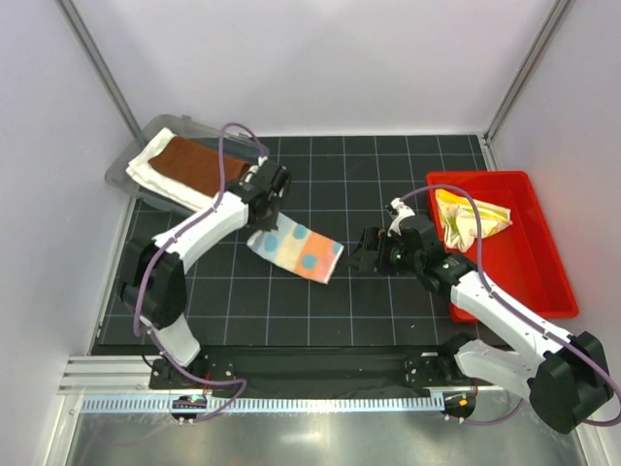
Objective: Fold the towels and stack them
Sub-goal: Neatly place the folded towel into the bin, then grab crumpled towel, then move the towel to the center of the board, then flatten out the crumpled towel
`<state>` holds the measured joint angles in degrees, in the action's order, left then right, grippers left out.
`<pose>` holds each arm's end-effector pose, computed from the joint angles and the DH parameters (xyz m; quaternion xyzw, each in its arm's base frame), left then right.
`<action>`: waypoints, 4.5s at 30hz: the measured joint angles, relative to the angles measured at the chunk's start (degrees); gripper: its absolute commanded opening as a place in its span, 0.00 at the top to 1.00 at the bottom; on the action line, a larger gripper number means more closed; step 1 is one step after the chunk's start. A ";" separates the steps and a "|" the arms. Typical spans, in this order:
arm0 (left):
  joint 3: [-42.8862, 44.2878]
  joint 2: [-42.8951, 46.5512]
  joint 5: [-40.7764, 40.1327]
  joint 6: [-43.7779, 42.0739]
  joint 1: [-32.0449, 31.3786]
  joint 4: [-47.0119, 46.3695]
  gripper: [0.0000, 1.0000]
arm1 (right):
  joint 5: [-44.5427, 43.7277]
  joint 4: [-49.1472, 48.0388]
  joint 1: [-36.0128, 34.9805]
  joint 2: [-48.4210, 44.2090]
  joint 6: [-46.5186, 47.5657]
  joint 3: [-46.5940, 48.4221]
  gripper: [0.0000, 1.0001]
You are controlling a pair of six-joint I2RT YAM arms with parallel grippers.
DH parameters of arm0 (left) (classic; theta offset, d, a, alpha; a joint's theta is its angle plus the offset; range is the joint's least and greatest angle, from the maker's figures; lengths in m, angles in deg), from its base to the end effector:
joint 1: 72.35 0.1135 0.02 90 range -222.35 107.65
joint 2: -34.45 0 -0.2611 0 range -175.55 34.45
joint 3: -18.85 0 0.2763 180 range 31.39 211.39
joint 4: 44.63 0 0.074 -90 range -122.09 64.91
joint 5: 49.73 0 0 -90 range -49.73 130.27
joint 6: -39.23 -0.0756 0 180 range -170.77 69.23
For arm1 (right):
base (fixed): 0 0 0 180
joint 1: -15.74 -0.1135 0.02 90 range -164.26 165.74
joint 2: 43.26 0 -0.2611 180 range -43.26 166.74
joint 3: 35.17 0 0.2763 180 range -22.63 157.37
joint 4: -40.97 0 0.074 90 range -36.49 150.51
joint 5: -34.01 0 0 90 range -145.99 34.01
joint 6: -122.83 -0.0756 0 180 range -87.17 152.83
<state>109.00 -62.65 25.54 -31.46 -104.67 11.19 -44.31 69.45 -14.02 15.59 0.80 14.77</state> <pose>0.3431 -0.1943 0.2084 0.0792 0.9611 0.0105 0.2644 0.2316 0.1500 0.2043 -0.0274 0.8925 0.3046 0.3315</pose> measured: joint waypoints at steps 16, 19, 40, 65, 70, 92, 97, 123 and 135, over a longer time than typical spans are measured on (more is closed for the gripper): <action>36.46 -22.18 -11.89 -25.55 20.31 5.11 1.00 | -2.03 -1.46 2.51 9.25 3.45 4.61 0.00; 38.86 -24.30 -12.92 -29.62 22.49 2.67 1.00 | -1.22 -2.89 3.80 11.43 3.43 4.66 0.00; 48.89 -39.87 -3.80 -37.31 36.74 -14.88 0.78 | 1.07 -3.80 5.51 18.56 3.87 12.41 0.00; 19.50 0.42 24.63 -0.26 14.78 -17.73 0.00 | -31.58 18.03 40.96 37.55 2.67 42.05 0.00; 2.97 3.98 31.17 7.52 12.41 -19.50 0.01 | -27.78 18.69 46.03 42.32 2.05 40.15 0.03; 20.33 30.34 7.69 -2.49 7.13 2.29 0.01 | 14.84 10.80 25.46 21.33 -0.24 61.22 0.99; 16.70 35.41 5.46 -3.26 7.13 5.55 0.02 | 22.88 3.96 17.40 11.17 -5.57 48.78 0.96; -20.94 20.98 23.37 4.22 0.20 -10.64 0.21 | 10.32 6.67 9.14 29.51 7.89 25.90 0.34; -35.52 21.55 26.77 11.74 -3.69 -23.02 0.26 | 33.27 8.02 7.96 61.11 26.73 44.11 0.39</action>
<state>73.48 -41.10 52.32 -19.72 -108.36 -11.82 -11.04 77.47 -6.06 76.70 27.53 58.88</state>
